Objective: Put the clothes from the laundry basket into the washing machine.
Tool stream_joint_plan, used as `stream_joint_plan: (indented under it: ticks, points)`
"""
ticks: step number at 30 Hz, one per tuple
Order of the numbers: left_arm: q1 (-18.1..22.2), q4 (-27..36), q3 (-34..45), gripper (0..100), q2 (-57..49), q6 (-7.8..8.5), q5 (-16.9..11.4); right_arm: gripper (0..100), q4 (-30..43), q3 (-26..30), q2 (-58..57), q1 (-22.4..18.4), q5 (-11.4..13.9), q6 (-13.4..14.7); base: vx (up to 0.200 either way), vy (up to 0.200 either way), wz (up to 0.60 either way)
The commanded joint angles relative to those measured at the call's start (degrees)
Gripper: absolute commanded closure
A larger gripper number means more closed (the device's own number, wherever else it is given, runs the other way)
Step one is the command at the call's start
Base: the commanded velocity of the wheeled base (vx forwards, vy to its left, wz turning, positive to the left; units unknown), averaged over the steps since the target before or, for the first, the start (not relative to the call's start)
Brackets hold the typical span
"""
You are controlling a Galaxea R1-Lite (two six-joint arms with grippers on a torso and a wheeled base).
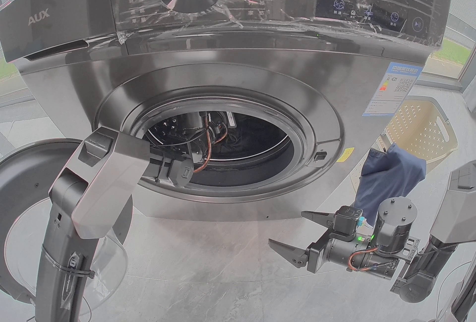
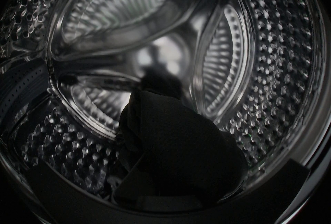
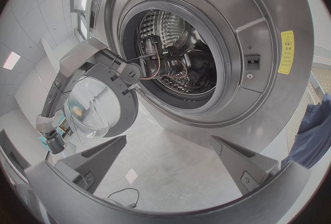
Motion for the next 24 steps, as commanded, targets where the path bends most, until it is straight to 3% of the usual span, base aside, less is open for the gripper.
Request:
stream_joint_plan:
  ticks: [1, 6, 7, 12, 20, 24]
  points:
    - [0.76, -1.28, -7.35, 100, 5.09, -0.65, 1.39, 0, -0.01, 0.01, 0.09, 0.16, 0.02, 0.06, 0.0, 0.0, 0.0]
    - [0.85, -1.19, -6.73, 100, 5.0, -0.56, 1.39, 0, -0.01, 0.01, 0.09, 0.25, 0.02, -0.03, 0.0, 0.0, 0.0]
    - [0.76, -0.84, -6.12, 0, 4.74, -0.73, 1.48, 0, -0.1, 0.01, 0.0, 0.33, 0.02, -0.03, 0.0, 0.0, 0.0]
    - [-0.12, 0.65, 3.2, 0, -1.15, -1.35, 1.48, 0, -0.01, 0.01, 0.09, 0.33, 0.02, -0.03, 0.0, 0.0, 0.0]
    - [-1.52, 2.32, 15.42, 0, -8.36, 0.5, 1.66, 0, -0.01, 0.1, 0.09, 0.42, 0.02, -0.03, 0.0, 0.0, 0.0]
    - [-2.4, 2.32, 20.51, 0, -11.61, 0.67, 1.66, 0, -0.01, 0.19, 0.09, 0.42, 0.02, -0.03, 0.0, 0.0, 0.0]
